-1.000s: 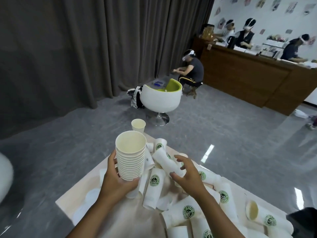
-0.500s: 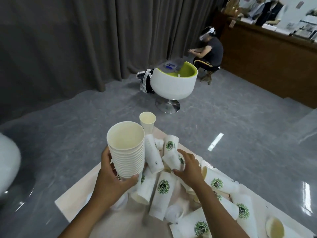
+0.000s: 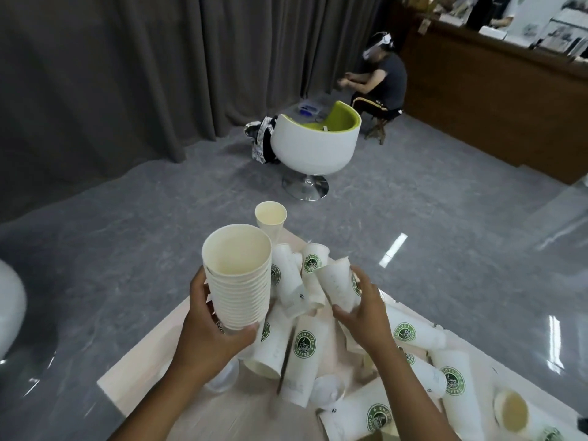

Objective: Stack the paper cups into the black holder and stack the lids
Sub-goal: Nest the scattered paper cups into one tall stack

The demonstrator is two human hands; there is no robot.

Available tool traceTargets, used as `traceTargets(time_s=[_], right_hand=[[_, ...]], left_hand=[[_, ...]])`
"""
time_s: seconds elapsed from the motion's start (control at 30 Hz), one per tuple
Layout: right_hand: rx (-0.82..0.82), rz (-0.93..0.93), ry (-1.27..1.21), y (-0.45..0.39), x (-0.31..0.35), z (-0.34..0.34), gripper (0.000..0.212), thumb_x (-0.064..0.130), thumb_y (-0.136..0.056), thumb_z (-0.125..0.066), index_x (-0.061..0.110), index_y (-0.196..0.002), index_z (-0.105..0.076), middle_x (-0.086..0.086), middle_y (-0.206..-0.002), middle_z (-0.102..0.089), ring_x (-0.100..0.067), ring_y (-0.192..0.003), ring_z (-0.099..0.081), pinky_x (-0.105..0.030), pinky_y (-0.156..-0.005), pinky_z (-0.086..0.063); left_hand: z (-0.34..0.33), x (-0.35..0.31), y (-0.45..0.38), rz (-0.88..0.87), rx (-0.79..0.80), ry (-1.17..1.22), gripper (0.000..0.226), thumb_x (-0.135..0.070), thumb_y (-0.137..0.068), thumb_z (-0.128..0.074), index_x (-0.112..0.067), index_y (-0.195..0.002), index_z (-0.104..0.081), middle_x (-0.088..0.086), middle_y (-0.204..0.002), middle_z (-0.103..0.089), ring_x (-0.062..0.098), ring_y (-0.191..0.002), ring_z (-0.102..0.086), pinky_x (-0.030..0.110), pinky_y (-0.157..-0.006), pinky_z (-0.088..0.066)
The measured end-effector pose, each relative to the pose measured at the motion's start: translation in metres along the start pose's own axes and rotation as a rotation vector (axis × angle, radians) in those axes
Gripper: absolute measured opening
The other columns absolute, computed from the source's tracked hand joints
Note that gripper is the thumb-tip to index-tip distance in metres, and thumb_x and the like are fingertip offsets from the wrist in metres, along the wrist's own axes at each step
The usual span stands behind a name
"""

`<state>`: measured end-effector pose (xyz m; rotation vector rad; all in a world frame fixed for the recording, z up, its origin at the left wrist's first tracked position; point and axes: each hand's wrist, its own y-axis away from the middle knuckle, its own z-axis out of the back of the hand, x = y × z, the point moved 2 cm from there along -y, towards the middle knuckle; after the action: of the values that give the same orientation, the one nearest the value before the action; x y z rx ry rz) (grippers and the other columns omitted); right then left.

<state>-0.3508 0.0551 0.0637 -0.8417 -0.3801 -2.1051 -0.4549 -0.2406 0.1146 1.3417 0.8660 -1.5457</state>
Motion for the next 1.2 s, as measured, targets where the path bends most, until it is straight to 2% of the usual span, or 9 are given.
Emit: traceTargets(time_s=[0.07,0.17,0.33,0.43,0.57,0.7,0.87,1.0,1.2], right_hand=[[-0.069,0.031,-0.151,0.010,0.019,0.027,0.091,0.026,-0.071,-0.089,0.043,-0.145,-0.040,0.016,-0.129,-0.056,-0.013,-0.118,-0.055,-0.044,-0.096,-0.051],[-0.146,0.066,-0.252,0.028,0.055,0.073,0.095,0.024,-0.072,-0.091,0.046,-0.146,-0.036,0.020,-0.126,-0.056,-0.011,-0.114,-0.060,-0.042,-0.094,-0.055],[-0.240,0.171,-0.414,0.070,0.117,0.149,0.092,0.020,-0.076,-0.089,0.046,-0.146,-0.037,0.014,-0.126,-0.061,-0.010,-0.106,-0.066,-0.044,-0.089,-0.060],[-0.252,0.264,-0.483,0.096,0.145,0.187,0.090,0.016,-0.078,-0.088,0.044,-0.146,-0.037,0.014,-0.130,-0.061,-0.008,-0.111,-0.065,-0.038,-0.090,-0.060],[-0.271,0.342,-0.565,0.126,0.167,0.218,0.092,0.011,-0.078,-0.088,0.039,-0.148,-0.036,0.007,-0.136,-0.059,-0.009,-0.116,-0.065,-0.030,-0.090,-0.059],[-0.270,0.391,-0.695,0.151,0.180,0.226,0.099,0.013,-0.072,-0.086,0.033,-0.152,-0.031,0.002,-0.141,-0.057,-0.012,-0.121,-0.065,-0.029,-0.088,-0.059],[-0.160,0.411,-0.717,0.174,0.189,0.210,0.107,0.002,-0.076,-0.088,0.030,-0.156,-0.023,0.011,-0.145,-0.051,0.000,-0.123,-0.060,-0.023,-0.091,-0.056],[-0.105,0.397,-0.693,0.183,0.183,0.186,0.108,0.013,-0.073,-0.089,0.041,-0.154,-0.024,0.011,-0.147,-0.050,-0.006,-0.127,-0.060,-0.035,-0.101,-0.056],[-0.104,0.412,-0.665,0.190,0.177,0.170,0.111,0.005,-0.075,-0.089,0.048,-0.152,-0.021,0.004,-0.141,-0.053,-0.008,-0.126,-0.061,-0.034,-0.105,-0.054]], left_hand=[[-0.006,-0.005,0.005,-0.020,0.022,-0.010,0.120,-0.019,-0.050,-0.098,-0.069,-0.135,-0.027,-0.036,-0.119,-0.063,-0.003,-0.106,-0.067,0.033,-0.084,-0.058],[-0.017,-0.014,0.018,-0.055,0.057,-0.008,0.122,-0.002,-0.060,-0.096,-0.074,-0.128,-0.025,-0.031,-0.116,-0.064,-0.008,-0.101,-0.066,0.019,-0.076,-0.055],[-0.038,-0.027,0.048,-0.099,0.146,0.037,0.122,-0.015,-0.053,-0.099,-0.061,-0.140,-0.027,-0.020,-0.129,-0.056,-0.009,-0.100,-0.065,0.018,-0.072,-0.056],[-0.048,-0.031,0.063,-0.163,0.206,0.014,0.123,0.000,-0.061,-0.095,-0.055,-0.146,-0.025,-0.014,-0.132,-0.055,-0.006,-0.106,-0.064,0.011,-0.073,-0.054],[-0.057,-0.037,0.084,-0.216,0.243,-0.033,0.123,-0.008,-0.061,-0.096,-0.047,-0.153,-0.025,-0.017,-0.127,-0.060,-0.005,-0.109,-0.063,0.007,-0.078,-0.051],[-0.067,-0.040,0.105,-0.248,0.254,-0.060,0.123,-0.013,-0.059,-0.096,-0.062,-0.145,-0.023,-0.021,-0.127,-0.060,0.003,-0.110,-0.066,0.010,-0.080,-0.053],[-0.077,-0.050,0.128,-0.281,0.237,-0.058,0.120,-0.016,-0.060,-0.096,-0.066,-0.140,-0.021,-0.027,-0.126,-0.059,-0.003,-0.115,-0.061,0.007,-0.083,-0.050],[-0.076,-0.060,0.141,-0.313,0.254,-0.037,0.119,-0.012,-0.061,-0.095,-0.062,-0.141,-0.023,-0.021,-0.127,-0.060,-0.004,-0.112,-0.062,0.006,-0.082,-0.049],[-0.069,-0.063,0.146,-0.340,0.256,-0.018,0.119,-0.019,-0.057,-0.094,-0.067,-0.143,-0.026,-0.014,-0.134,-0.056,0.008,-0.112,-0.067,0.025,-0.089,-0.058]])
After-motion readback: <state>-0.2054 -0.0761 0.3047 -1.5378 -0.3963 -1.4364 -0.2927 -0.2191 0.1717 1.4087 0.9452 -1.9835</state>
